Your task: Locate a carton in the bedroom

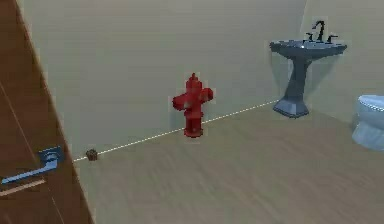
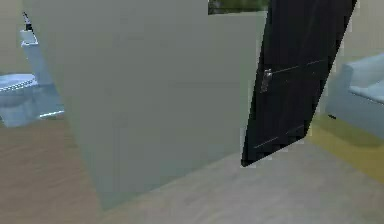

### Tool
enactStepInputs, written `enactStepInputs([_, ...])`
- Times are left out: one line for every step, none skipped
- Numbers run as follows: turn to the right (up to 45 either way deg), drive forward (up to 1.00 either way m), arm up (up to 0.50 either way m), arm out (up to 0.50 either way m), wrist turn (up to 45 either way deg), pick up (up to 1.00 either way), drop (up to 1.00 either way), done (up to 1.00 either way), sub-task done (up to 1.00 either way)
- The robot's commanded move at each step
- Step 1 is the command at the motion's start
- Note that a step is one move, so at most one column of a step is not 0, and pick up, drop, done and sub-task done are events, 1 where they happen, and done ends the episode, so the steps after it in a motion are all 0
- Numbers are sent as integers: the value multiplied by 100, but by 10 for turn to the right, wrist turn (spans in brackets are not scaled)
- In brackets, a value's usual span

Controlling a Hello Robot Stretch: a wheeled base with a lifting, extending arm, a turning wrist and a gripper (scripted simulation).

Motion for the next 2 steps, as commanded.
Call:
enactStepInputs([-450, 0, 0, 0, 0, 0, 0, 0, 0])
enactStepInputs([-450, 0, 0, 0, 0, 0, 0, 0, 0])
